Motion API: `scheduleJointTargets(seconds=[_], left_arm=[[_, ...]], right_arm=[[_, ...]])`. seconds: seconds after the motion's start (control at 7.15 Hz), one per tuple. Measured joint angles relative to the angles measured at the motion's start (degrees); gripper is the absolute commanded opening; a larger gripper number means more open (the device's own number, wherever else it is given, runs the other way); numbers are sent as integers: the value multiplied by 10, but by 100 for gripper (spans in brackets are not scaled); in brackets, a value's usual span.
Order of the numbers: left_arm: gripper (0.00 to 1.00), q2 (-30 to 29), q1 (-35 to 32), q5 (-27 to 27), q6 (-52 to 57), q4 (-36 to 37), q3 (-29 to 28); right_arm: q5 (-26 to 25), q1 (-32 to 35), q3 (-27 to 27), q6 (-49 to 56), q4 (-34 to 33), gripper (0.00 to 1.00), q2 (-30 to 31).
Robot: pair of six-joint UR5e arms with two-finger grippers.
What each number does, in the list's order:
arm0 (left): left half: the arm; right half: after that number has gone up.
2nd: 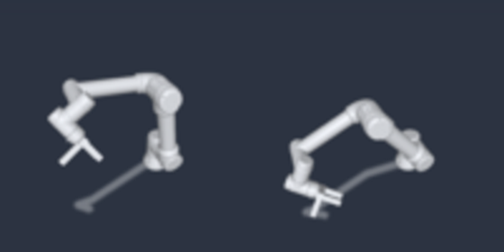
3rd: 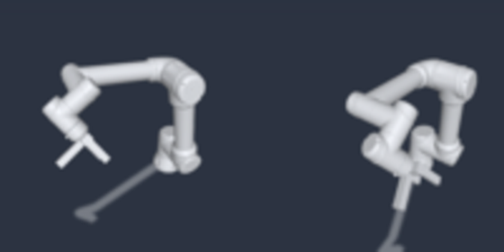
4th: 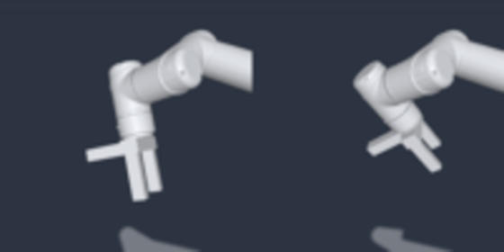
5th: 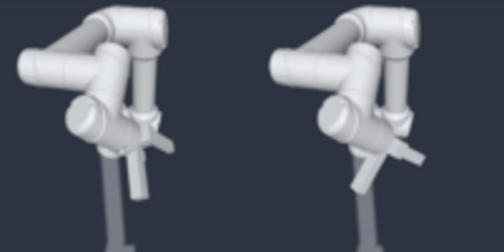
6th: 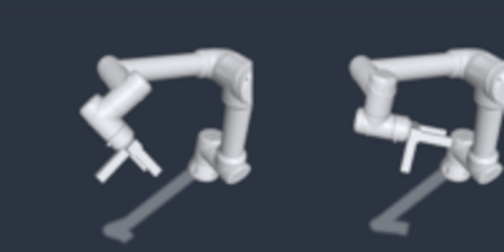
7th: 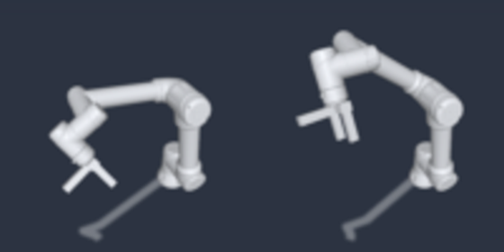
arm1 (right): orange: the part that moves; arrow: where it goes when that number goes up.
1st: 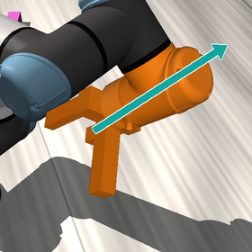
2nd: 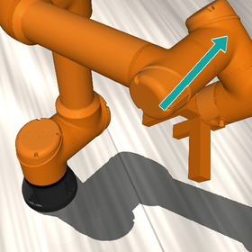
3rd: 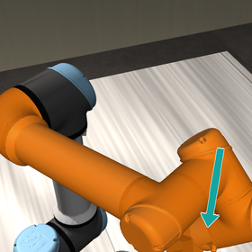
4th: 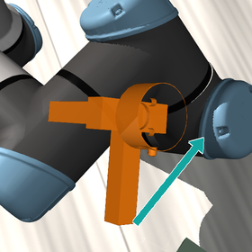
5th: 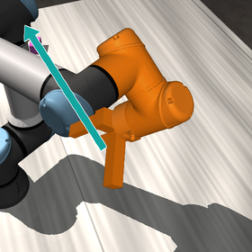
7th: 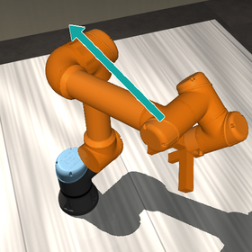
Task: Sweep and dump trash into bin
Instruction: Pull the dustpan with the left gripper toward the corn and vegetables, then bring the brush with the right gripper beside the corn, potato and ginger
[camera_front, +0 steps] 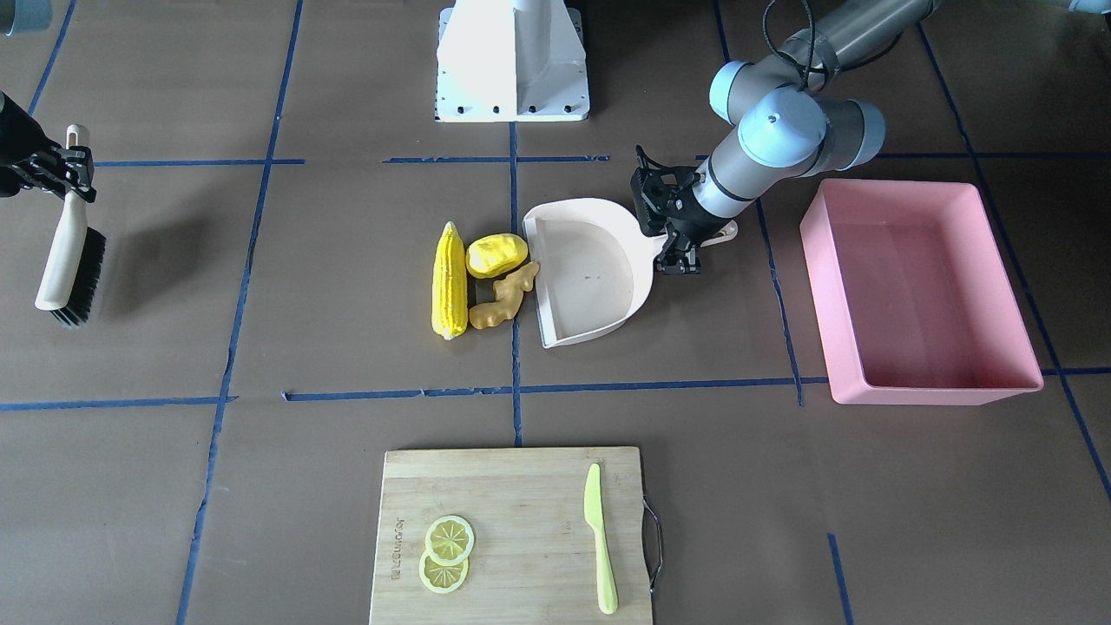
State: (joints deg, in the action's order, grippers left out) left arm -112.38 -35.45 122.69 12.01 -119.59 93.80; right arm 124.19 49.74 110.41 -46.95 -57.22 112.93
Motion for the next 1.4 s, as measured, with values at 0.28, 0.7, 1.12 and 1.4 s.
scheduleJointTargets(seconds=[0.28, 0.7, 1.12, 1.4], left_arm=[[13, -1, -6, 0, 1, 1, 3], [5, -1, -16, 0, 3, 6, 8], [1, -12, -16, 1, 8, 28, 9], [0, -17, -15, 1, 14, 33, 9]], right_arm=[[0, 0, 1, -1, 0, 0, 0], [0, 0, 1, -1, 0, 0, 0], [0, 0, 0, -1, 0, 0, 1], [1, 0, 1, -1, 0, 0, 1]])
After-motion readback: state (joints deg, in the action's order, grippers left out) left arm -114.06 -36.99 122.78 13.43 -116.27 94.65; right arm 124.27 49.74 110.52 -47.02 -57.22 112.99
